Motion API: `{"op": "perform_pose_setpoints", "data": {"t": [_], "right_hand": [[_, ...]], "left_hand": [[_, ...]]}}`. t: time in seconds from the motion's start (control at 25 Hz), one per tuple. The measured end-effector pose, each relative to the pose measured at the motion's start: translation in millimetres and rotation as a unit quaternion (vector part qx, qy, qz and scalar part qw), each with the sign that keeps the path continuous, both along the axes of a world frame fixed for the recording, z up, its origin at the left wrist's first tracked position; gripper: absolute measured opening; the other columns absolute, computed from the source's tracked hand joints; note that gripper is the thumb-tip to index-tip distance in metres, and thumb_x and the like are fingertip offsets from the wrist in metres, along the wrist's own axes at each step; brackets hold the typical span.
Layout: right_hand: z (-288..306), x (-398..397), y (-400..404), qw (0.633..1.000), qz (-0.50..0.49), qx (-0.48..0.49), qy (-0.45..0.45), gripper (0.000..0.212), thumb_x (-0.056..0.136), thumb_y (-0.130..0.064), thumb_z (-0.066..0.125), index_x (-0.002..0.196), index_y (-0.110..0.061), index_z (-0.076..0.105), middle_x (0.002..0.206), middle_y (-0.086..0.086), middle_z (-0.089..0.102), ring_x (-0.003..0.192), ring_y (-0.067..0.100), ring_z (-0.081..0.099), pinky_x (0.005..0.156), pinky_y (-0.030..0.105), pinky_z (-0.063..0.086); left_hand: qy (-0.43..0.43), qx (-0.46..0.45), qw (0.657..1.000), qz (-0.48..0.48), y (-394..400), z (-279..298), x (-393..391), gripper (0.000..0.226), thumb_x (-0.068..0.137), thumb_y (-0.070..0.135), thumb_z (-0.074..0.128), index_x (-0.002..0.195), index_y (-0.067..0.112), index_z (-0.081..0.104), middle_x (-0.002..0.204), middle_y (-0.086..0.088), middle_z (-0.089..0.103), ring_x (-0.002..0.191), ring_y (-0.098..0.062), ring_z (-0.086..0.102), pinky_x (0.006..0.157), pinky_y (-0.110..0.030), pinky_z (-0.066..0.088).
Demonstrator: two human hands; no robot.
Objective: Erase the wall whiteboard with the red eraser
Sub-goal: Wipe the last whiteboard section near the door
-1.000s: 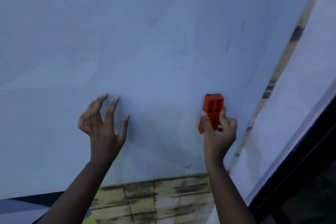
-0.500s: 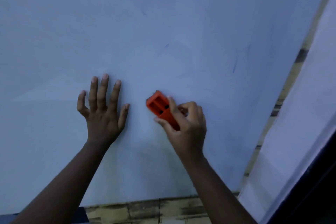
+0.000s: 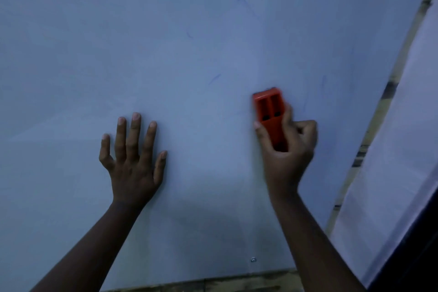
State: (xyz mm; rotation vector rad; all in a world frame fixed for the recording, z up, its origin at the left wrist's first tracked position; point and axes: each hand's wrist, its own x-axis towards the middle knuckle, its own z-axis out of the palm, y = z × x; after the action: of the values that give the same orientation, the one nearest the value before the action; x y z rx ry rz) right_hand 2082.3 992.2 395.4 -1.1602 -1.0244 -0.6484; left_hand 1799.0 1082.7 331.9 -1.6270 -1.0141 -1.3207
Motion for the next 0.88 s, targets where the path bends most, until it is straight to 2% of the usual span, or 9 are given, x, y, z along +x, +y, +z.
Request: {"op": "perform_pose_setpoints", "data": {"t": [0.08,0.2,0.32,0.44,0.56,0.72,0.8,0.88], "right_hand": [[-17,-36,4,0.993,0.026,-0.035,-0.109,0.057,0.087,-0.04,0.081,0.135,-0.013,0.067,0.089,0.011,0.053,0.08,0.029,0.051,0.073,0.04,0.045],[-53,-70,3,0.961,0.05,-0.093,-0.255,0.054,0.088,-0.048,0.078,0.135,-0.021,0.069,0.088,0.008,0.057,0.077,0.029,0.051,0.067,0.039,0.043],[-71,-76,0,0.931,0.049,-0.129,-0.338,0.056,0.088,-0.052,0.076,0.137,-0.025,0.066,0.091,0.006,0.057,0.08,0.026,0.052,0.065,0.041,0.044],[-54,-70,-3,0.913,0.046,-0.137,-0.381,0.058,0.086,-0.056,0.075,0.135,-0.027,0.066,0.094,0.005,0.057,0.081,0.026,0.053,0.065,0.041,0.045],[-13,-50,-3,0.935,0.045,-0.103,-0.336,0.058,0.082,-0.055,0.077,0.133,-0.028,0.069,0.097,0.005,0.059,0.083,0.027,0.054,0.069,0.04,0.046],[50,14,5,0.984,-0.021,-0.011,-0.176,0.06,0.088,-0.042,0.077,0.139,-0.013,0.064,0.106,0.015,0.058,0.092,0.032,0.053,0.077,0.044,0.049],[80,41,9,0.991,-0.064,0.034,-0.116,0.062,0.096,-0.039,0.072,0.147,-0.007,0.056,0.112,0.019,0.057,0.097,0.033,0.051,0.082,0.046,0.049],[101,47,14,0.988,-0.098,0.063,-0.099,0.062,0.1,-0.04,0.067,0.15,-0.006,0.051,0.115,0.021,0.057,0.097,0.032,0.049,0.083,0.046,0.048]], "left_hand": [[0.001,0.0,1.0,0.0,1,0,0,0.067,0.109,0.04,0.045,0.168,0.016,0.025,0.177,-0.009,0.012,0.164,-0.032,0.013,0.127,-0.056,0.01],[0.004,0.002,1.0,0.004,1,0,0,0.067,0.11,0.042,0.043,0.169,0.016,0.024,0.177,-0.01,0.013,0.164,-0.032,0.014,0.127,-0.056,0.01],[0.011,0.005,1.0,0.013,3,-1,-1,0.068,0.109,0.044,0.04,0.168,0.016,0.025,0.177,-0.012,0.016,0.163,-0.033,0.017,0.127,-0.057,0.012],[0.015,0.006,1.0,0.014,3,-2,-2,0.068,0.108,0.043,0.042,0.168,0.015,0.026,0.176,-0.013,0.018,0.162,-0.035,0.019,0.127,-0.058,0.015],[0.014,-0.001,1.0,0.008,0,0,-2,0.069,0.107,0.041,0.046,0.168,0.017,0.025,0.176,-0.012,0.017,0.162,-0.035,0.02,0.126,-0.06,0.017],[-0.005,-0.006,1.0,-0.016,-9,6,-1,0.061,0.106,0.039,0.051,0.161,0.016,0.04,0.17,-0.013,0.033,0.158,-0.034,0.029,0.12,-0.06,0.025],[-0.025,-0.006,0.999,-0.031,-16,22,-3,0.052,0.107,0.041,0.052,0.152,0.016,0.051,0.16,-0.013,0.044,0.148,-0.036,0.042,0.111,-0.057,0.031],[-0.04,0.0,0.998,-0.04,-20,47,-7,0.048,0.107,0.04,0.051,0.147,0.015,0.054,0.153,-0.014,0.049,0.14,-0.036,0.047,0.105,-0.056,0.031]]}}
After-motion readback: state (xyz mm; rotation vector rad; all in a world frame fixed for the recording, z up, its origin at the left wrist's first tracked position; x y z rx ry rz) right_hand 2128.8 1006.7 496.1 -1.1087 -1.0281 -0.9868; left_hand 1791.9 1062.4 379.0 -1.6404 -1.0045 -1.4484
